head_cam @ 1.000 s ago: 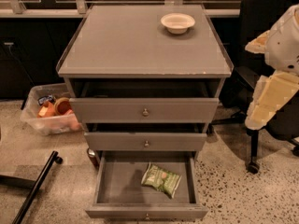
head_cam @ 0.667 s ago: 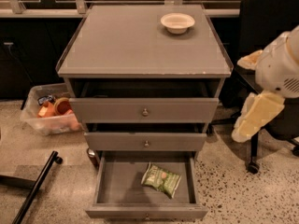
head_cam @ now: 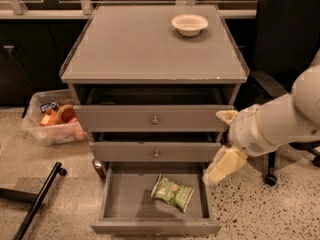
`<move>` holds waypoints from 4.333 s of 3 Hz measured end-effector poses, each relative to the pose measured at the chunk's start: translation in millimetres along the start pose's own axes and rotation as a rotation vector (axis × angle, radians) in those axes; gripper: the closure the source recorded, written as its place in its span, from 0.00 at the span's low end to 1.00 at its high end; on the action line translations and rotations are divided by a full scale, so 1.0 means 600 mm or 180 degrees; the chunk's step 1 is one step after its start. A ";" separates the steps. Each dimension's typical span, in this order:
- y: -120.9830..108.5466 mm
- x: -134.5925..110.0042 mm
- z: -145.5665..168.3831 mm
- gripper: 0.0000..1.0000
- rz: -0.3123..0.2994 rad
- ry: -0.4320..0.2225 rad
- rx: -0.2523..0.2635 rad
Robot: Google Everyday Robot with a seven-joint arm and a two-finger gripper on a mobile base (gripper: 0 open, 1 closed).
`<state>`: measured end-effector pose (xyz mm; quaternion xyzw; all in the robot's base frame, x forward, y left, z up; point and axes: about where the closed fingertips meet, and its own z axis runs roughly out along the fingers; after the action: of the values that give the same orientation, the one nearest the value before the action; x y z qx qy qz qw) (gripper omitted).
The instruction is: Pick green jalapeno chip bag from bottom drawer and place on counter
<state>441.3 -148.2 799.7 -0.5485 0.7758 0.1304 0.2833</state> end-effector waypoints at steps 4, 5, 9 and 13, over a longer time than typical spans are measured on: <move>0.054 -0.005 0.139 0.00 0.0118 -0.0524 0.0000; 0.058 0.024 0.181 0.00 0.0143 -0.0448 -0.0026; -0.026 0.242 0.585 0.00 0.0067 -0.0631 0.0271; 0.001 0.310 0.712 0.00 0.0102 -0.0347 0.0214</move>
Offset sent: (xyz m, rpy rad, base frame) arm -0.0092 0.0377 -0.0580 0.1275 0.0193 0.0072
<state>523.0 -73.3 347.1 -0.5183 0.7719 0.1385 0.3412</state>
